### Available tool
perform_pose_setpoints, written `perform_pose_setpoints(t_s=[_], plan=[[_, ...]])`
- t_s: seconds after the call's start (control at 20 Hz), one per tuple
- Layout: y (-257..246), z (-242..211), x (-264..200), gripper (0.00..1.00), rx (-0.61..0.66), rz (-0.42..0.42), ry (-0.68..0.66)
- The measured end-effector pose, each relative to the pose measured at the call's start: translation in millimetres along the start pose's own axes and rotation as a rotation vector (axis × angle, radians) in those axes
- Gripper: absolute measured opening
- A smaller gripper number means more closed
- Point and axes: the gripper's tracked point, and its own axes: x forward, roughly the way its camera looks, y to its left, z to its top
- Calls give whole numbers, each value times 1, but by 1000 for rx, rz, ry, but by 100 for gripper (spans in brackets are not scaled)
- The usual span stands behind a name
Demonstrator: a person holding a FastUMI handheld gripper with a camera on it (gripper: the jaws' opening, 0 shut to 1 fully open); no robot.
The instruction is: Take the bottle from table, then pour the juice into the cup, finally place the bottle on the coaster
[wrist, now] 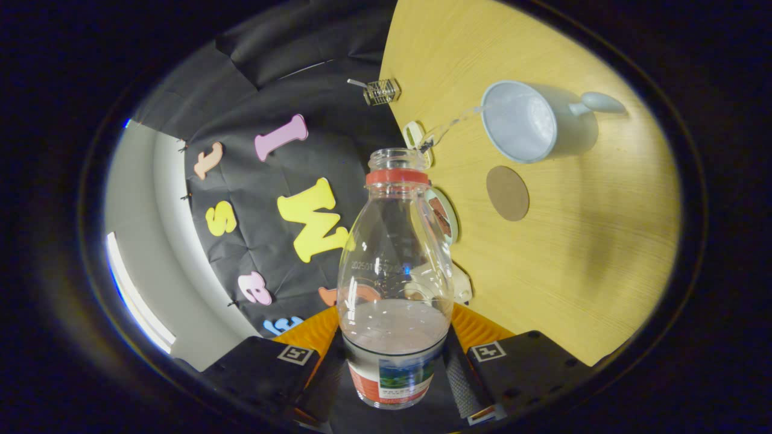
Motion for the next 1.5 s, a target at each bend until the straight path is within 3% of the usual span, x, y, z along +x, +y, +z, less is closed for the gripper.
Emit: perform_pose_setpoints(t_s=[1.5], plan=[[28, 0, 1, 79, 150, 14, 41]])
